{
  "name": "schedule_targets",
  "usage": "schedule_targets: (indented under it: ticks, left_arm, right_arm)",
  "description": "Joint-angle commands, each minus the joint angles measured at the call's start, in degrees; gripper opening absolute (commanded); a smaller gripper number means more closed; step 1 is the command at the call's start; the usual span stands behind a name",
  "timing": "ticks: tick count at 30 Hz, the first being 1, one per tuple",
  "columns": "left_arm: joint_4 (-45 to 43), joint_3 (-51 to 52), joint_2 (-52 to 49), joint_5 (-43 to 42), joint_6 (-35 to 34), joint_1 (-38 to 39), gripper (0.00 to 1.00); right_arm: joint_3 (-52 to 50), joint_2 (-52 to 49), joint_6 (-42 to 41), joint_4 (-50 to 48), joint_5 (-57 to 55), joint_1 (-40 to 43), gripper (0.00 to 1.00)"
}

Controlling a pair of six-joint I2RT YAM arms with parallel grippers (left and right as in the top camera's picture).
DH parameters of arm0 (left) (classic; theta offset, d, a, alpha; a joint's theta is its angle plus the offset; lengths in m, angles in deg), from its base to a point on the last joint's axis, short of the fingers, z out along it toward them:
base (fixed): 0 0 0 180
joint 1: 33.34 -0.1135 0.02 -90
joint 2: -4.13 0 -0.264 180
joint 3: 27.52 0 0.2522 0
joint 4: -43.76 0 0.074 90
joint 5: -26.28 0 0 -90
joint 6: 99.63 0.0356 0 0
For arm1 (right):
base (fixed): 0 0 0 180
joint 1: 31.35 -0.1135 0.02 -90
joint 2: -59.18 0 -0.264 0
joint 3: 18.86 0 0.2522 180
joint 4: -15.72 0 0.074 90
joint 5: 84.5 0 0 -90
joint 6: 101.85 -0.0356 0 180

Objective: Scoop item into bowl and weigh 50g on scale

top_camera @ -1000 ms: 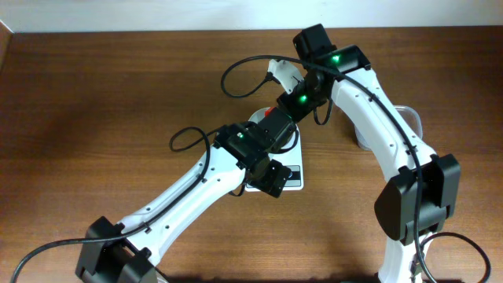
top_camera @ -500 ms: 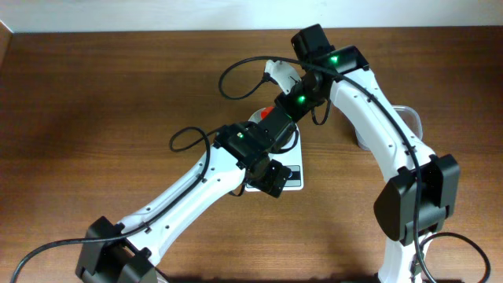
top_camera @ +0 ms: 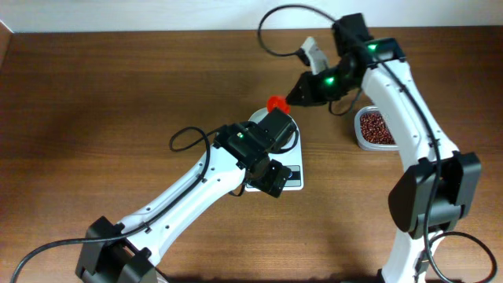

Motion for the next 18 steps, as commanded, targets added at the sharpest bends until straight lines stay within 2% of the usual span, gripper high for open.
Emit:
schedule_targets:
  ticks: [1, 18]
  left_arm:
    - [0.1, -0.6, -0.2, 0.4, 0.5, -0.2, 0.99]
    - [0.1, -0.6, -0.2, 0.4, 0.5, -0.2, 0.99]
  right_arm:
    - [1.1, 1.9, -1.2, 0.8, 4.9, 0.3, 0.04]
    - [1.1, 1.9, -0.3, -1.4, 4.6, 0.2, 0.04]
